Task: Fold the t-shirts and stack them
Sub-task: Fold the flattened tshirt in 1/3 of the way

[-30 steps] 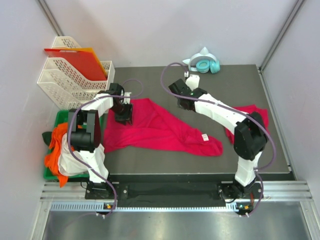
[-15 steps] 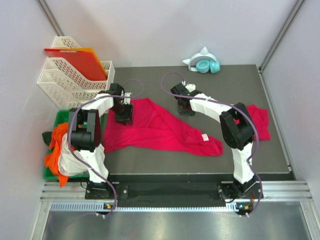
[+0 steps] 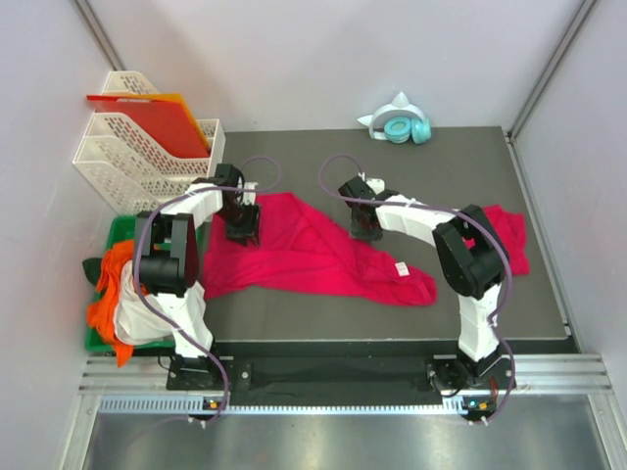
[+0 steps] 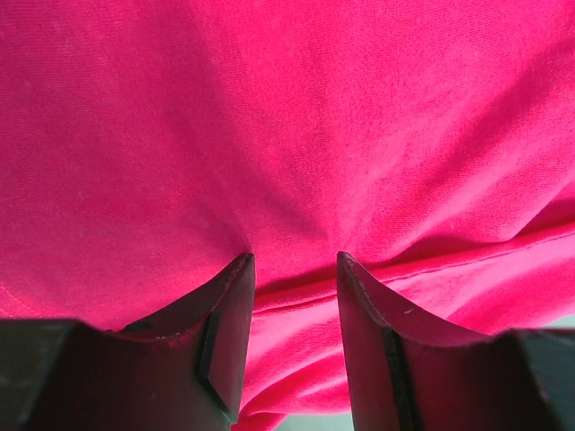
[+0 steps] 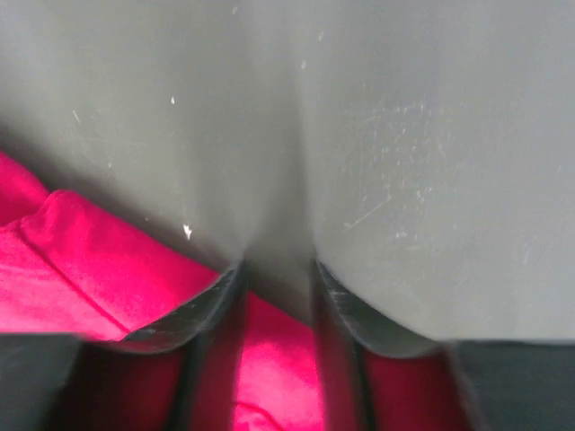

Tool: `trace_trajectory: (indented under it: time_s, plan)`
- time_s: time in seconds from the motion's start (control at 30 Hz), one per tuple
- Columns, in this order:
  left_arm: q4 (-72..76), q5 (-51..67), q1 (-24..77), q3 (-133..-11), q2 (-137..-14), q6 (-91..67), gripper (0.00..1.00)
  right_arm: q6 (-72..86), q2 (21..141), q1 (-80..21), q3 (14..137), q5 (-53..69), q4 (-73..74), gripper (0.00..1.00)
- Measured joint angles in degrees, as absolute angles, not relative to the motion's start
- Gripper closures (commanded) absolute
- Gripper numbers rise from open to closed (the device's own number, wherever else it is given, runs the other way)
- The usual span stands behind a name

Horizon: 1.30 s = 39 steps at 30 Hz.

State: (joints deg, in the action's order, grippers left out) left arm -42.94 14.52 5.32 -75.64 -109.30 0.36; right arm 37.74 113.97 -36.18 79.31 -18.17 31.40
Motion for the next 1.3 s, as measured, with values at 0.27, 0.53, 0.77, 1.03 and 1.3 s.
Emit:
trace_trajectory:
  time_s: [0.27,0.53,0.77,1.03,1.3]
  plan:
    - [-43.05,14.52,5.32,-75.64,-109.30,0.36,0.54,38.35,112.62,-36.58,77.21,-17.96,29.82,1.00]
    - [-43.09,14.52,5.32,-75.22,-109.21,0.38,0.54,38.50,110.63,-37.39,76.36,-18.65,29.78,1.00]
    - [-43.13,14.52,5.32,-74.46,-108.33,0.38,0.54,38.57,104.07,-38.61,73.45,-19.94,28.84,1.00]
    - [-43.13,14.57,5.32,-74.43,-107.72,0.38,0.53,39.72,101.45,-40.51,71.00,-19.88,28.32,0.70]
    - [-43.13,14.57,5.32,-74.43,-107.72,0.40,0.54,40.66,101.49,-40.86,69.25,-19.88,28.47,0.62]
